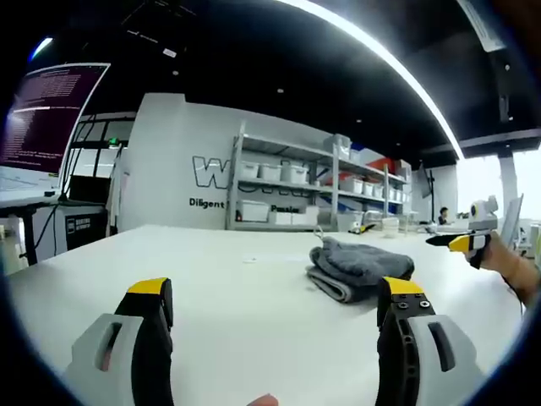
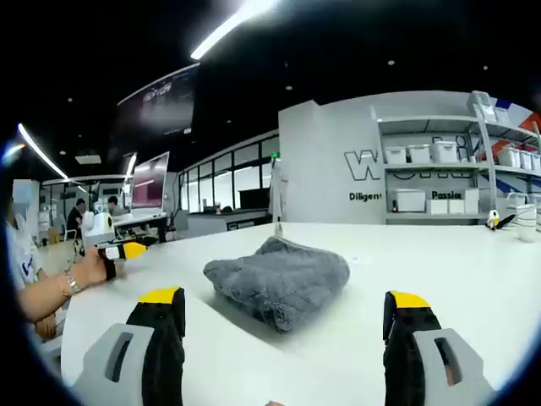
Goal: Open the folded towel by lifting each exposed corner and separating the folded layers until the towel lies flat within the target outline without major curled edges
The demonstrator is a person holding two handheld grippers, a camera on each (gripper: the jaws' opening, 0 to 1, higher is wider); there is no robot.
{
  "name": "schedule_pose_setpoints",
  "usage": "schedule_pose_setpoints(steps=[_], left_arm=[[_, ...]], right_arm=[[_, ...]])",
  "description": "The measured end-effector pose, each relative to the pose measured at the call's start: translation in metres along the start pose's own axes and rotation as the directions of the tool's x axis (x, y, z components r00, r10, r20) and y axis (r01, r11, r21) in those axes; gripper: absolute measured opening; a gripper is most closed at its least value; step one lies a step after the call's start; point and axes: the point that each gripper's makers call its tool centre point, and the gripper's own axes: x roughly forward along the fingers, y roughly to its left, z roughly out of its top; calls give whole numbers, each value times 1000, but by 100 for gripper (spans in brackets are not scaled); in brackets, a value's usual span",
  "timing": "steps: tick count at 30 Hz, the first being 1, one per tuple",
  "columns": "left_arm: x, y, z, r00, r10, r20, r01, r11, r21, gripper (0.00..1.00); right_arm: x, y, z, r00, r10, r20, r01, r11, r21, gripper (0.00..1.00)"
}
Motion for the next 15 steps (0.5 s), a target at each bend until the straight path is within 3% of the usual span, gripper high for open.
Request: schedule_pose_setpoints(steps=[15], left_arm=[[-2, -3, -1, 1000, -5, -4, 5, 1000, 4, 99]], right_arm=[[-5, 9, -1, 1000, 2, -11, -2, 1000, -22, 99]])
